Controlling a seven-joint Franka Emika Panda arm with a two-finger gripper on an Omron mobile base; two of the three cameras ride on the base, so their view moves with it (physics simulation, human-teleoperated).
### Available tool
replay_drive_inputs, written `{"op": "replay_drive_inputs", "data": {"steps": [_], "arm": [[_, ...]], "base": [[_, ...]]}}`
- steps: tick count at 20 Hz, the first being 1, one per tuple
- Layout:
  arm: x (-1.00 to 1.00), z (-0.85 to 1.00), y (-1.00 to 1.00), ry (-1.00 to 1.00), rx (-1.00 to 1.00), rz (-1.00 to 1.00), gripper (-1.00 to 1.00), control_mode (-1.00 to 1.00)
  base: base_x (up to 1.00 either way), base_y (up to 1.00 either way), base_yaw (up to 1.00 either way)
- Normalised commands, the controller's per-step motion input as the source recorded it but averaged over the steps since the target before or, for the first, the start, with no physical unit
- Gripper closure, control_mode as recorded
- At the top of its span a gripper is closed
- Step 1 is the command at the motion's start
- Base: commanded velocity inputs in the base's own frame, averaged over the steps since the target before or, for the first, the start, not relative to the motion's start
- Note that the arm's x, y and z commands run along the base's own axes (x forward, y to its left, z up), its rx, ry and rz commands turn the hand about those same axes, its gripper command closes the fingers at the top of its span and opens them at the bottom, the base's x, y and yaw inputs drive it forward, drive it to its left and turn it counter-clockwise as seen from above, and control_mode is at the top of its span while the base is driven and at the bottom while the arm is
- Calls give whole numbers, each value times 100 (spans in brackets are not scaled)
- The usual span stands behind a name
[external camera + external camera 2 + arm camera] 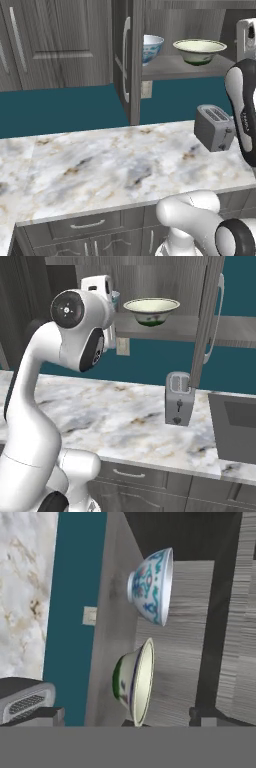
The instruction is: Open the cabinet. Pick the bowls from the counter and place them in the cabinet. Then close the cabinet.
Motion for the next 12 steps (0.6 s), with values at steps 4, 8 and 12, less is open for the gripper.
{"op": "replay_drive_inputs", "data": {"steps": [4, 8, 12], "arm": [[-59, 8, 11, 1, -5, 0, -100, -100], [-53, 11, 9, 0, -8, 0, -100, -100], [-67, 0, 0, -3, -4, 3, -100, -100]], "base": [[0, 0, 0], [0, 0, 0], [0, 0, 0]]}}
